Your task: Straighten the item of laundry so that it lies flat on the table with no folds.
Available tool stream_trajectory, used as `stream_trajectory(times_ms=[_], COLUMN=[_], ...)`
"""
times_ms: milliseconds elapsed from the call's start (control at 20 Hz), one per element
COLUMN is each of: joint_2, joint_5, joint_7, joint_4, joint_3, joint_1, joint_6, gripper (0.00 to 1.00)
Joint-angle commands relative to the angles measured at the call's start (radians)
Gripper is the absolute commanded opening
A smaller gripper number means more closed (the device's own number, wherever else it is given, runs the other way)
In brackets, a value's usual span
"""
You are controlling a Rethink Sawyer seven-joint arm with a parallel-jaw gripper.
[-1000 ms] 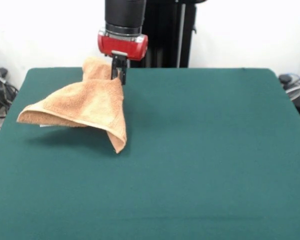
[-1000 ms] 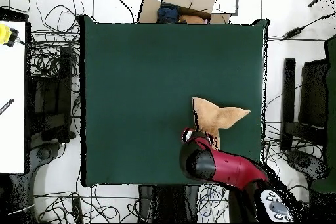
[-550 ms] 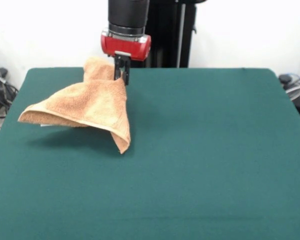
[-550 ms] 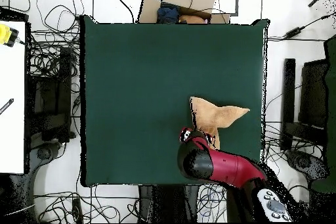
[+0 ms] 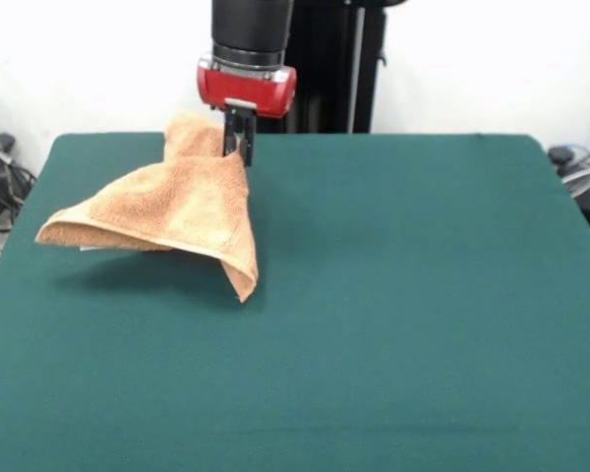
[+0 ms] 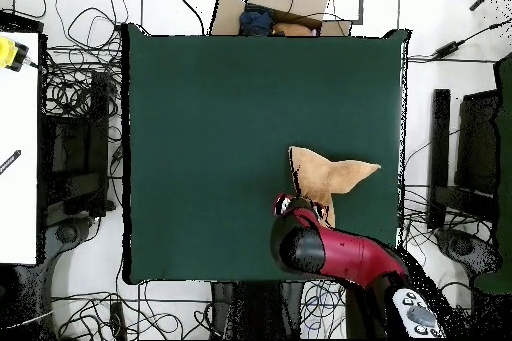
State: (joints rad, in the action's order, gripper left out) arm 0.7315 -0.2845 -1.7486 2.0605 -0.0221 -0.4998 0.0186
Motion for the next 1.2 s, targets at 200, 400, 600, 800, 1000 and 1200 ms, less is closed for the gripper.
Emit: stream_trajectory(times_ms=[200,400,600,800,1000,1200], joint_2=[0.028,0.042,0.049,0.064,0.069,0.069], joint_5=[0.033,0.043,0.046,0.047,0.045,0.041], joint_7=[-0.167,-0.17,-0.173,-0.168,-0.169,-0.167], joint_4=[0.061,0.062,0.066,0.07,0.078,0.081], joint_3=[-0.085,-0.082,-0.08,-0.079,-0.078,-0.08], joint_1=[0.038,0.048,0.054,0.054,0.051,0.047], joint_6=[0.023,0.038,0.04,0.052,0.048,0.044], gripper=[0.0,0.0,0.0,0.0,0.0,0.0])
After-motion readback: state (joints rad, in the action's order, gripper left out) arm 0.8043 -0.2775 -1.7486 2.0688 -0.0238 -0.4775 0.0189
